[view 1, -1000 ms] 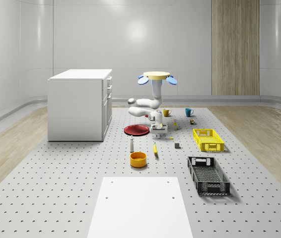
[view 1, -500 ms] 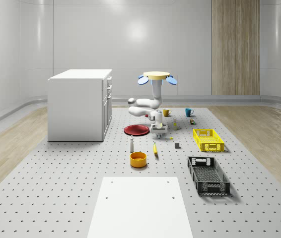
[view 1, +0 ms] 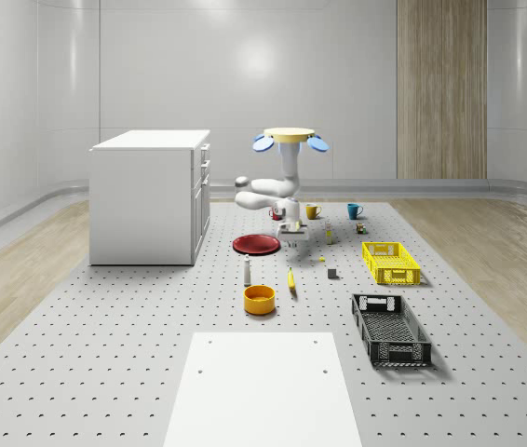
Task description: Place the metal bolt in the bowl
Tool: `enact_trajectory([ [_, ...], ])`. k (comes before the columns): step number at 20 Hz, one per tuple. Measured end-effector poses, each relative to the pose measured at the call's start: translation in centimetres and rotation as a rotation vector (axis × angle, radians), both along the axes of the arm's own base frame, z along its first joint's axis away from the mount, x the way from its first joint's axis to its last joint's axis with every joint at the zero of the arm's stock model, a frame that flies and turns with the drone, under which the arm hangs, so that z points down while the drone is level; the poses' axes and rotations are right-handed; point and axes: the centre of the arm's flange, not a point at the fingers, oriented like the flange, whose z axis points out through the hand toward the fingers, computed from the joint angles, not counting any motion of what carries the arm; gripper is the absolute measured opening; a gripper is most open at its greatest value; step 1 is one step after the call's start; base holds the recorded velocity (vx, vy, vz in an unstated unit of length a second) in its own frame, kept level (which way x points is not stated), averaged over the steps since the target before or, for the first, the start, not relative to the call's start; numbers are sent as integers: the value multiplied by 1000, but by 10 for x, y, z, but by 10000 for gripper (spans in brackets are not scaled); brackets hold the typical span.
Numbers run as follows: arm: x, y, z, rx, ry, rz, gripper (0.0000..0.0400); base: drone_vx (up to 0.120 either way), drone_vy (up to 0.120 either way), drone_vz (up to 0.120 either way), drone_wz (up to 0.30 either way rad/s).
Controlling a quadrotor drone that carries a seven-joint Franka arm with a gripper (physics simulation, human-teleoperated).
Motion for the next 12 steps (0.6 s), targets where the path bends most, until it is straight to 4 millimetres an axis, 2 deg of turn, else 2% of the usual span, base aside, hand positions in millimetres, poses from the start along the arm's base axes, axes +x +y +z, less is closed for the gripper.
enact_trajectory([
  [2, 0, 0, -1, 0, 0, -1, 139, 20, 0, 120, 0],
  [8, 0, 0, -2, 0, 0, -4, 139, 107, -120, 113, 0],
  [10, 0, 0, -2, 0, 0, -4, 139, 120, -100, 20, 0],
  [12, 0, 0, -2, 0, 0, -4, 139, 120, 0, 0, 0],
])
